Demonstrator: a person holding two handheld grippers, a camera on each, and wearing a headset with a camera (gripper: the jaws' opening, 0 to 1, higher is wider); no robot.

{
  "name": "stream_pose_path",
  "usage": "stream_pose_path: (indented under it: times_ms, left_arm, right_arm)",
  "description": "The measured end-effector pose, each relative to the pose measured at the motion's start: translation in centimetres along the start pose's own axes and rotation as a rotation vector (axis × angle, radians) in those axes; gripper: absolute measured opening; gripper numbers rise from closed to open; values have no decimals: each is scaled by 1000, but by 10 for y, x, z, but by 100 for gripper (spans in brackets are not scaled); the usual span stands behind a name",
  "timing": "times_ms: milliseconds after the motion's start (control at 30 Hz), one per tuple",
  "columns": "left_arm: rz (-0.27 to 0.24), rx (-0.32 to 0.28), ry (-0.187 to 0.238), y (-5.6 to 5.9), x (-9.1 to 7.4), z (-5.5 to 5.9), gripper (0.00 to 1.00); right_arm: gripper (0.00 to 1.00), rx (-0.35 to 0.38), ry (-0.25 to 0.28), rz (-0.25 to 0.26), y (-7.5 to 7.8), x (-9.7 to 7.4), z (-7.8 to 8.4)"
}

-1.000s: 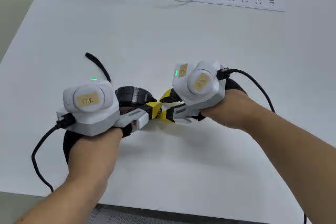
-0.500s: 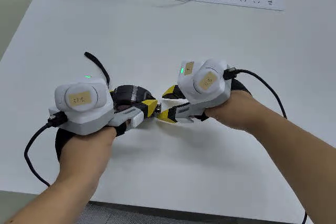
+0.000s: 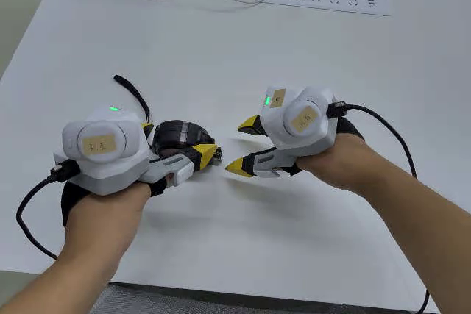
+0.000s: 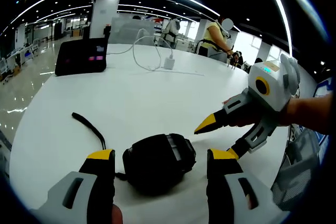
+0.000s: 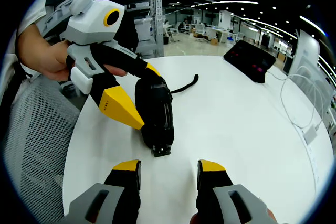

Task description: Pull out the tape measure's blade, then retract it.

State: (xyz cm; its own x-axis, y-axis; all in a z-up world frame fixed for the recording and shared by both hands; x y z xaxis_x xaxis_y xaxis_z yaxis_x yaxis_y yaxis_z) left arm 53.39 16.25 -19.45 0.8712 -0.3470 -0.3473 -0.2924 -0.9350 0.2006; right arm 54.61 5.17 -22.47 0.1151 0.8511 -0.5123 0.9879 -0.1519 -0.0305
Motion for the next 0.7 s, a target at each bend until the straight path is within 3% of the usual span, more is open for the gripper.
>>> stream_pose_path:
  times_ms: [267,367,700]
  left_arm:
    - [25,31,7,0,-6,-3,73]
    - [45,68,-9,0,-9,-3,73]
    - [88,93,-8,-3,-21,-5,78]
  right_arm:
    - [45,5,5,37,0,-13,1]
    - [49,12,9,54,0,-17,2]
    - [55,42,23,77,-6,-32,3]
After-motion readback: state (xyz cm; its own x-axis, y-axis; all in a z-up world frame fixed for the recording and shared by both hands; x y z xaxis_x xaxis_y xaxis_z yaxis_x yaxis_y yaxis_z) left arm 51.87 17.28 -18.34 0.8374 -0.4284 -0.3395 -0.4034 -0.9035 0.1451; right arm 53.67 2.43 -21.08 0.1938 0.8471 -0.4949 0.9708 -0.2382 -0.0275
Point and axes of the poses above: the centre of the closed fingertips' face, and the gripper's own axes: x roughly forward along the fingers, y roughly to its right, z roughly out of its underside, the point moved 3 cm from there along -x, roughly backward along the fingers, and after that the axes turned 15 degrees about y, right-handed, at the moved point
